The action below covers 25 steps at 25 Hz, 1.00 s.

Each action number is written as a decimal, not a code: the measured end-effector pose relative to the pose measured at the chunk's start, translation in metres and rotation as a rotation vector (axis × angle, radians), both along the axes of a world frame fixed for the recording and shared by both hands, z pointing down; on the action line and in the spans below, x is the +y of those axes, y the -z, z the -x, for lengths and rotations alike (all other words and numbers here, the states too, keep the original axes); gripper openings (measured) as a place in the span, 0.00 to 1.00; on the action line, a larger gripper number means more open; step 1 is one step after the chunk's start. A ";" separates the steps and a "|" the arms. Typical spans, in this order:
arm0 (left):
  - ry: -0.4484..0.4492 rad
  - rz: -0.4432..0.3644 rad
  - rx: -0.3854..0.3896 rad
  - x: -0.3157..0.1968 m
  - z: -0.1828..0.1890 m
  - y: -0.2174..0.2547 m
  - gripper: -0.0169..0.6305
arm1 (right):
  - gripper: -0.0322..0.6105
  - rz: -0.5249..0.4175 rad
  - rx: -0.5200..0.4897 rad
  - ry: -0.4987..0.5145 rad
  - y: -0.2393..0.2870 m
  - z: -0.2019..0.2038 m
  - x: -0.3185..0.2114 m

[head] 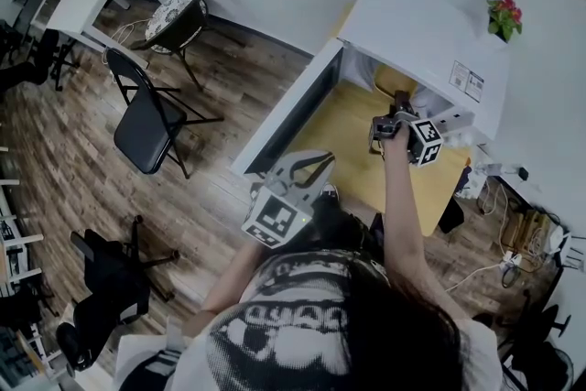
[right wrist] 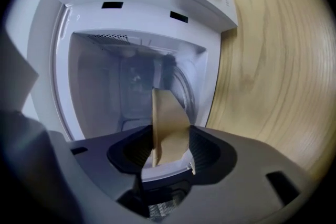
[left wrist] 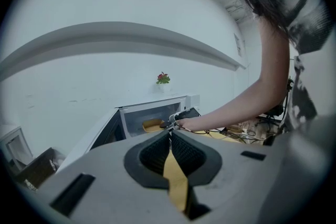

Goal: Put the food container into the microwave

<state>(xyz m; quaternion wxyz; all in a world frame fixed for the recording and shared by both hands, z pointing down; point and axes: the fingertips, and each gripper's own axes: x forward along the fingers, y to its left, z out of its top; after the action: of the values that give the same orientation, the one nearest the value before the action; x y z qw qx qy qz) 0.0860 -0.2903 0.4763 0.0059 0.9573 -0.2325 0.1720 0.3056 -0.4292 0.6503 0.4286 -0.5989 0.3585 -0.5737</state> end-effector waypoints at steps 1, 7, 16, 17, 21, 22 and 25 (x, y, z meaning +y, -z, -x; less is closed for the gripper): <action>0.003 0.003 -0.002 0.001 0.002 -0.001 0.05 | 0.37 -0.005 0.011 0.001 0.001 -0.001 -0.001; 0.009 -0.002 0.001 0.009 0.012 -0.002 0.05 | 0.47 0.014 0.052 0.055 0.001 0.006 0.011; -0.014 -0.022 0.013 0.036 0.028 0.005 0.05 | 0.54 0.013 0.056 0.064 -0.008 0.016 0.043; -0.014 -0.021 0.006 0.039 0.031 0.004 0.05 | 0.54 0.012 0.058 0.056 -0.009 0.014 0.043; 0.016 -0.013 0.005 0.050 0.045 0.000 0.05 | 0.52 -0.012 0.066 0.011 -0.005 0.004 0.031; 0.028 -0.009 0.004 0.051 0.049 -0.001 0.05 | 0.52 -0.019 0.072 0.004 -0.003 0.001 0.025; 0.063 0.000 -0.016 0.053 0.060 -0.005 0.05 | 0.51 -0.034 0.094 0.001 0.005 -0.003 0.008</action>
<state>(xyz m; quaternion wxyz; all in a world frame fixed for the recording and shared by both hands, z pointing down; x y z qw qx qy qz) 0.0256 -0.2374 0.4813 0.0094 0.9481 -0.2623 0.1793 0.3091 -0.4214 0.6458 0.4211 -0.6178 0.3882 -0.5388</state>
